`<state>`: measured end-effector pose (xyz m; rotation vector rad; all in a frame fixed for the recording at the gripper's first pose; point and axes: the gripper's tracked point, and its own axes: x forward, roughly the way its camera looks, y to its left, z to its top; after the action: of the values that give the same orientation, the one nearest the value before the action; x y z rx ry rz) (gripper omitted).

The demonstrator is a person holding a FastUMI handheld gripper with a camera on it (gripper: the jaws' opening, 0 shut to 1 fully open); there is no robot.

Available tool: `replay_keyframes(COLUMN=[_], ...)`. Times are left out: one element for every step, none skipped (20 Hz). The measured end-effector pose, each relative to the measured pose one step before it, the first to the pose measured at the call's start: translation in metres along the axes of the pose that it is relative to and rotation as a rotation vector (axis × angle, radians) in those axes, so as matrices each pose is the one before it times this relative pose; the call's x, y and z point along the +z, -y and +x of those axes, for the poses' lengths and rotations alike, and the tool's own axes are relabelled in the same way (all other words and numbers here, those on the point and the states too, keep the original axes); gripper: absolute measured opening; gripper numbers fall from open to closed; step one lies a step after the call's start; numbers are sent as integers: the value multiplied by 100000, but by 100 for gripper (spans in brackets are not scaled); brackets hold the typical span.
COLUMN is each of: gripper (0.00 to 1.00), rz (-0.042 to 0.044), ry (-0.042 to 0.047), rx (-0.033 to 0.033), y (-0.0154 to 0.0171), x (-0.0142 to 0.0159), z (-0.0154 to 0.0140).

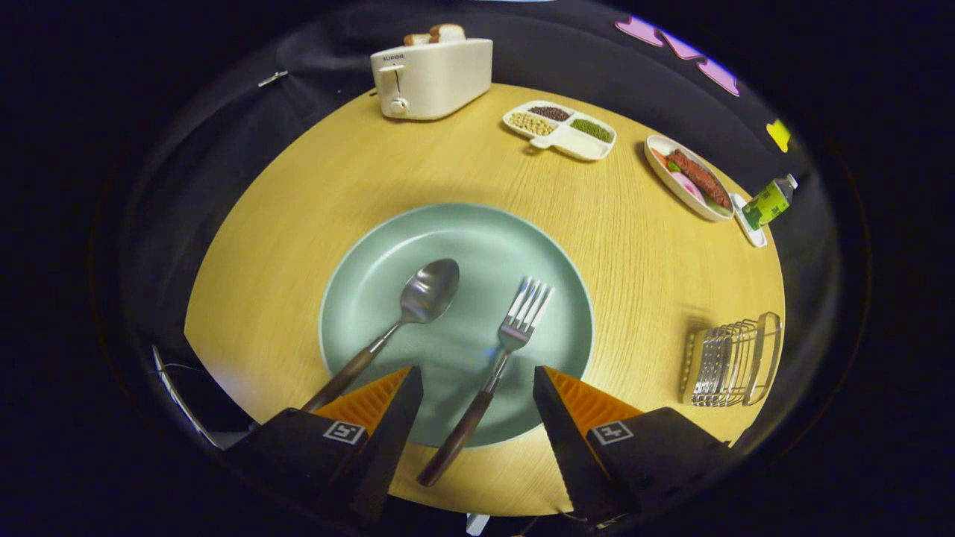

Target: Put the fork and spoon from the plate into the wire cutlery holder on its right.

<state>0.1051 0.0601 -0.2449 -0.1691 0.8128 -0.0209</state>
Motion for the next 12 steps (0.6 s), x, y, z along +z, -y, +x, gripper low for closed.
replay_keyframes(gripper=[91, 87, 84, 74, 69, 57, 52, 49, 40, 32, 30, 23], rz=[1386, 724, 262, -39, 52, 286, -863, -407, 37, 158, -826, -579], ry=[-1511, -1110, -1357, -1583, -2449, -4421, 1223, -846, -2145, 1378, -875, 934], rx=[-256, -659, -227, -62, 825, 1329, 411, 674, -312, 20, 386, 1421], y=[65, 180, 132, 106, -171, -291, -66, -76, 126, 181, 176, -54], x=[-80, -41, -116, -190, -451, -756, 564, 135, -492, 358, -116, 182], z=[337, 251, 273, 246, 224, 119, 148, 28, -155, -261, 459, -234])
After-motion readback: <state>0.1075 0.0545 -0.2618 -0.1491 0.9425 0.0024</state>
